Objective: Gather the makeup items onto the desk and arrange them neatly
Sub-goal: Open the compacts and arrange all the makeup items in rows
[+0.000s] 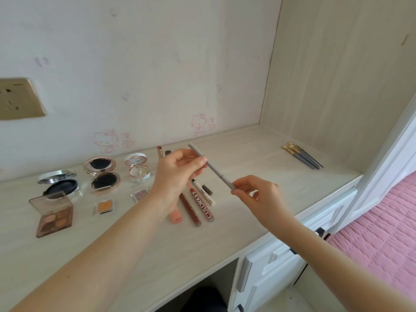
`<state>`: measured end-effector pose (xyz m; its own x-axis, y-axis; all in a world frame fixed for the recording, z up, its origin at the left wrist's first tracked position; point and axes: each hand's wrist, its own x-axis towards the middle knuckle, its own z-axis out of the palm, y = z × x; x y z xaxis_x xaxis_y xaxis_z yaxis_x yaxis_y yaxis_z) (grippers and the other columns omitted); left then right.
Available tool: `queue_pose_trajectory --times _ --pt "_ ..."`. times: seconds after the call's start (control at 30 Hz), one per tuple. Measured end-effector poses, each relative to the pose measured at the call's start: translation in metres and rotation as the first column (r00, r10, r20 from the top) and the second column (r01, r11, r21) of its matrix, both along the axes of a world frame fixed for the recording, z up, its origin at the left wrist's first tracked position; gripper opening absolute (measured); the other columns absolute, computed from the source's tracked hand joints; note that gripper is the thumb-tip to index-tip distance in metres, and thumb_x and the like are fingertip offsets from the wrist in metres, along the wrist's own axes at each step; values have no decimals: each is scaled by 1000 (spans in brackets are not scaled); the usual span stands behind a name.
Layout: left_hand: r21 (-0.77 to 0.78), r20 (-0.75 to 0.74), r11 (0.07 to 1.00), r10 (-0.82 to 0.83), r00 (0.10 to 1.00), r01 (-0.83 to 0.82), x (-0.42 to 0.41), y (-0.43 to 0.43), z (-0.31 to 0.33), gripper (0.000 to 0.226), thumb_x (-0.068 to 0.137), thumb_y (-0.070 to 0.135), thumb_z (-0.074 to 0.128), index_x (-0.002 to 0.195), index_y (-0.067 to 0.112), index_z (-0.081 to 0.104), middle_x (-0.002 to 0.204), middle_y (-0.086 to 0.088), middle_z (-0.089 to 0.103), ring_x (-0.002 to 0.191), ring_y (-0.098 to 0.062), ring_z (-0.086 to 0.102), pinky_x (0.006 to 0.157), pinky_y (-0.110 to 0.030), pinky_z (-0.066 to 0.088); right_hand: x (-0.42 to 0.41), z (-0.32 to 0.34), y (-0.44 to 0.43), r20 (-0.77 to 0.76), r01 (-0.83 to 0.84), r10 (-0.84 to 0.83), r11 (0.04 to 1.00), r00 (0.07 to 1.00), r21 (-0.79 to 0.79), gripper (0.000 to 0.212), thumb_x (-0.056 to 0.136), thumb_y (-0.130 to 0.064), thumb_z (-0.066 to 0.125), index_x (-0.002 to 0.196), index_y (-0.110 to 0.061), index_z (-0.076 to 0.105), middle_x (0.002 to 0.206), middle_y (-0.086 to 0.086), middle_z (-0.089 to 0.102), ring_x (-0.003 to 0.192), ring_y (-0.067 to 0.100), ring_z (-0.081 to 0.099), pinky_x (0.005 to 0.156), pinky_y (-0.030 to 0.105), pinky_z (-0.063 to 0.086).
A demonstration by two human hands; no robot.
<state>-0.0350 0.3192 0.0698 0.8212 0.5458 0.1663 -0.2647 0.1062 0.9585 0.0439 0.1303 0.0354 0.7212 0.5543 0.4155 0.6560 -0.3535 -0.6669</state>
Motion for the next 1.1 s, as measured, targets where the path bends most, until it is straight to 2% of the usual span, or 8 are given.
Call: queue_pose_trajectory --times 0.3,0.4,0.53,0.73,0.83,0.93,1.0,1.1 --pt "-93 37 995 24 999 -21 -45 10 -4 20 85 4 68 104 0 64 91 -13 73 87 -30 72 69 -34 58 -54 -5 42 -162 -139 152 986 975 90 10 84 -20 71 91 -27 69 79 -14 71 78 -6 63 64 6 43" --pt "-7 20 998 59 998 -59 -59 15 -6 18 87 8 67 104 7 67 90 -11 72 83 -25 72 66 -31 57 -64 -8 54 -188 -185 195 980 963 70 10 85 -22 70 93 -27 69 80 -15 71 78 -6 64 67 8 47" --pt "237 -25 965 119 993 -110 -78 29 -11 15 87 8 67 100 14 70 82 -8 71 75 -18 71 72 -31 60 -71 -3 67 -213 -200 214 976 953 88 17 87 -31 64 102 -26 69 86 -18 68 77 -2 63 66 13 47" --pt "690 -99 719 204 974 -80 -112 43 -27 28 83 10 72 90 37 69 84 14 70 79 -2 64 71 -18 51 -78 9 86 -279 -217 259 961 924 173 17 88 -33 62 103 -41 59 82 -12 68 75 3 63 61 19 46" --pt "819 -86 571 210 974 -51 -128 50 -35 25 82 9 73 96 30 72 83 12 66 80 -2 60 70 -15 48 -84 9 95 -263 -266 299 952 917 152 12 91 -25 60 101 -29 66 74 -10 69 65 7 64 62 17 50" --pt "882 -74 468 249 966 -53 -140 54 -40 21 81 8 73 96 23 72 82 16 60 84 4 55 72 -8 42 -89 6 100 -210 -321 324 946 923 50 9 90 -22 61 92 -28 68 71 -14 67 66 -4 61 66 13 49" --pt "898 -73 437 266 961 -53 -147 55 -42 20 80 6 73 93 22 72 82 16 58 84 2 55 73 -12 44 -92 3 101 -168 -348 338 937 926 -34 11 90 -23 62 93 -31 68 74 -14 67 72 -4 61 67 9 45" --pt "935 -83 353 316 945 -36 -156 54 -44 16 81 9 70 90 22 67 86 15 54 73 -5 57 67 -30 52 -99 -3 102 -30 -377 376 920 926 -109 14 91 -21 61 102 -24 69 78 -16 62 77 -3 57 71 7 43"
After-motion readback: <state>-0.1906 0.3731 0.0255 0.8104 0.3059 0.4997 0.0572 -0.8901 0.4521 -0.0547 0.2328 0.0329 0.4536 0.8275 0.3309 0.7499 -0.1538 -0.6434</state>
